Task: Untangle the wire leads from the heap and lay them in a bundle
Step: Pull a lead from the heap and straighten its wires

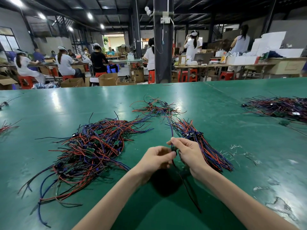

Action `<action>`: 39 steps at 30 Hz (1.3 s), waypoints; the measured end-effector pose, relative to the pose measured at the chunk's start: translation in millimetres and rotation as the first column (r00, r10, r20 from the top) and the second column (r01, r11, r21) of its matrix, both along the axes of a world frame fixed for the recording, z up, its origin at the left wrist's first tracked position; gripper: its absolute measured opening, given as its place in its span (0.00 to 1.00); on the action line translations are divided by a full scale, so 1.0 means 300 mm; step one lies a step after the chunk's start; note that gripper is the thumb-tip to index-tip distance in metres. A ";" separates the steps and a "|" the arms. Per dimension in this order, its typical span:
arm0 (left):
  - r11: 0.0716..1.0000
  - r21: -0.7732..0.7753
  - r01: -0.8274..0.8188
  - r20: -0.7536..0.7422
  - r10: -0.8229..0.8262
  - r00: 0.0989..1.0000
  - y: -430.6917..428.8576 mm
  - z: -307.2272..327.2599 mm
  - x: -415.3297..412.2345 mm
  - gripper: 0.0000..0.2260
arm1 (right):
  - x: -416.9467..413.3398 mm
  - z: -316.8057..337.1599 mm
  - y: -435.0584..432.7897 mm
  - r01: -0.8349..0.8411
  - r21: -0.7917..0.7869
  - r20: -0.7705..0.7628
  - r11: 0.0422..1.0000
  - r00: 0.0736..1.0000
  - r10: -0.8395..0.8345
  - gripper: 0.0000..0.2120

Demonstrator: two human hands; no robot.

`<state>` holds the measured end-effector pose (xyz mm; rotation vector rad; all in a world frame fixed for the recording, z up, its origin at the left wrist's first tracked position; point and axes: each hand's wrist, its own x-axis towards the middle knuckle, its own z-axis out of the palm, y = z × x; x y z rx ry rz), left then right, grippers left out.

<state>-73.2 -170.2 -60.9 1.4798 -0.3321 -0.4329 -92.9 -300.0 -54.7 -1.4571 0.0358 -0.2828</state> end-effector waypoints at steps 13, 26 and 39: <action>0.958 -0.061 -0.281 -0.045 0.278 0.959 0.019 0.000 0.024 0.04 | 0.009 -0.018 0.000 -0.082 -0.076 -0.178 0.994 0.982 0.068 0.11; 0.963 -0.141 -0.229 -0.167 0.205 0.964 0.017 -0.007 0.027 0.06 | -0.009 -0.024 0.024 -0.217 -0.003 -0.076 0.976 0.973 0.217 0.08; 0.968 -0.156 -0.196 -0.232 0.157 0.960 0.036 0.000 0.037 0.09 | -0.011 -0.036 0.025 -0.204 -0.258 -0.026 0.944 0.979 0.204 0.11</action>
